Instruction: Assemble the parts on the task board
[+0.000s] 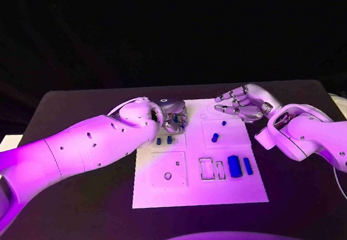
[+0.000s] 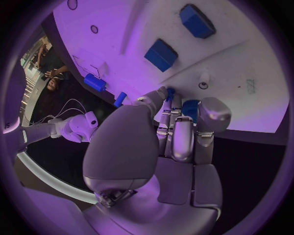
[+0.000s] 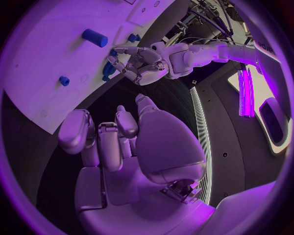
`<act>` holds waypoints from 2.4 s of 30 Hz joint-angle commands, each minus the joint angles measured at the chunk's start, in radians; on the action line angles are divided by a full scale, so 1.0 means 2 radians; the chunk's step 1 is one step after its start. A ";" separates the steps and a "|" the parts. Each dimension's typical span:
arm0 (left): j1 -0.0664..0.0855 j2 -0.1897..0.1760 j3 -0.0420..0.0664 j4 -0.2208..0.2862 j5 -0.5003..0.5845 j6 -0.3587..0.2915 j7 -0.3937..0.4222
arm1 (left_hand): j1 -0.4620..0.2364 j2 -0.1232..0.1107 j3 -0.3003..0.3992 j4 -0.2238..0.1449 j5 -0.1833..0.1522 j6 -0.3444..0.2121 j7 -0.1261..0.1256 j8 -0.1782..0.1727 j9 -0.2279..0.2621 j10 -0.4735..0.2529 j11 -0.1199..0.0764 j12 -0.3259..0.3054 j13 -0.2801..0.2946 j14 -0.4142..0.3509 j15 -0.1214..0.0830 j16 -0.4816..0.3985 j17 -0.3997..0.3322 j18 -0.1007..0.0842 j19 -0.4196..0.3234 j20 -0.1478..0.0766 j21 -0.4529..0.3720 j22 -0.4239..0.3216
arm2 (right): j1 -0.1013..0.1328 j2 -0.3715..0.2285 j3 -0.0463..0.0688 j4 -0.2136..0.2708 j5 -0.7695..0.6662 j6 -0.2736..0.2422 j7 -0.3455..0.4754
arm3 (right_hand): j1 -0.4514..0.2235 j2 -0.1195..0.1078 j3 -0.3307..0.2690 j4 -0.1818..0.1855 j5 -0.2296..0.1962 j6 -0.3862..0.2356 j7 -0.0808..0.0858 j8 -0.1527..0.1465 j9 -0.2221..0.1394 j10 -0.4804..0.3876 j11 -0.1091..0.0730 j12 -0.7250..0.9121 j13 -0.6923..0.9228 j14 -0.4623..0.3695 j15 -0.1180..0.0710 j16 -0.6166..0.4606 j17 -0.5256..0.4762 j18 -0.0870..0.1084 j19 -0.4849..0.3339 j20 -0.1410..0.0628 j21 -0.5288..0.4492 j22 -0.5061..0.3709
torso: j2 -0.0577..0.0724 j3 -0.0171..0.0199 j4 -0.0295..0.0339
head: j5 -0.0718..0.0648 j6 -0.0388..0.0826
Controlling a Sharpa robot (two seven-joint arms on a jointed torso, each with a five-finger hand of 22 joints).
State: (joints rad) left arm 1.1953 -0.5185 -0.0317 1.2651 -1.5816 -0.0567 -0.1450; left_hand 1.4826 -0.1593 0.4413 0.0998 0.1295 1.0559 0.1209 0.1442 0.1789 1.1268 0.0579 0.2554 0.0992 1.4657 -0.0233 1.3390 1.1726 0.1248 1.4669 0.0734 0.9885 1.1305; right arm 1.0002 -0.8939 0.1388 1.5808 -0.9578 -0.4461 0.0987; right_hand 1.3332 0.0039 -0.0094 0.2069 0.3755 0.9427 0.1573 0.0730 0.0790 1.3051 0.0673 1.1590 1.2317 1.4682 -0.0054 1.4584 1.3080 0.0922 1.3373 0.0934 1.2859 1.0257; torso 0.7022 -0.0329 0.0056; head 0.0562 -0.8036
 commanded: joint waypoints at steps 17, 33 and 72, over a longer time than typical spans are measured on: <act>-0.003 -0.025 0.010 0.034 0.009 -0.042 0.013 | 0.002 0.002 0.033 -0.028 -0.003 0.025 0.001 -0.004 -0.006 0.036 -0.003 -0.008 0.001 0.018 -0.005 0.005 -0.006 -0.013 0.013 -0.006 0.035 0.029 | -0.001 0.001 0.000 0.000 -0.001 0.006 0.005 | 0.004 -0.001 -0.002 0.000 0.003 0.003 -0.001 0.001 0.000 -0.003 0.000 -0.001 0.000 0.030 -0.003 -0.003 0.043 0.006 -0.002 -0.001 -0.002 0.000 | -0.001 0.0005 0.0008 | -0.002 0.000; 0.001 -0.079 0.036 0.084 0.047 -0.044 0.004 | -0.006 0.000 0.041 -0.036 -0.003 0.031 0.002 -0.006 -0.008 0.043 -0.003 -0.014 0.002 0.017 -0.005 0.005 -0.009 -0.014 0.013 -0.006 0.041 0.035 | -0.002 -0.001 0.000 0.000 0.001 0.006 0.005 | 0.004 -0.001 -0.002 0.000 0.004 0.003 -0.001 0.001 0.000 -0.002 0.000 -0.001 0.001 0.030 -0.003 -0.004 0.043 0.006 -0.002 -0.001 -0.003 -0.001 | -0.001 0.0000 0.0011 | -0.001 0.000; -0.009 -0.086 0.026 0.057 0.064 -0.002 -0.001 | -0.017 -0.001 0.040 -0.036 -0.005 0.035 0.002 -0.008 -0.009 0.047 -0.003 -0.018 0.003 0.016 -0.004 0.004 -0.014 -0.015 0.012 -0.005 0.045 0.039 | -0.002 -0.003 0.000 0.002 0.001 0.006 0.005 | 0.004 -0.001 -0.002 0.001 0.005 0.003 -0.001 0.002 0.000 -0.002 0.000 -0.001 0.000 0.030 -0.003 -0.004 0.043 0.006 -0.001 -0.001 -0.003 0.000 | 0.000 -0.0003 -0.0002 | 0.000 -0.004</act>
State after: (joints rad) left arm 1.1783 -0.6929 0.0192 1.3793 -1.4592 -0.0842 -0.1475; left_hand 1.4557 -0.1622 0.5190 0.0272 0.1182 1.1201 0.1244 0.1347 0.1619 1.2098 0.0534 0.2224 0.1034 1.4657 -0.0232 1.3430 1.1455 0.1095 1.4631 0.0697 1.0729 1.2072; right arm 0.9976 -0.8996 0.1387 1.5829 -0.9540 -0.4446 0.0994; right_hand 1.3332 0.0039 -0.0094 0.2069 0.3815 0.9427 0.1573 0.0730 0.0790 1.3052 0.0673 1.1590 1.2318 1.4682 -0.0054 1.4544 1.3073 0.0921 1.3374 0.0934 1.2859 1.0259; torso 0.7028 -0.0332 0.0057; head 0.0563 -0.8098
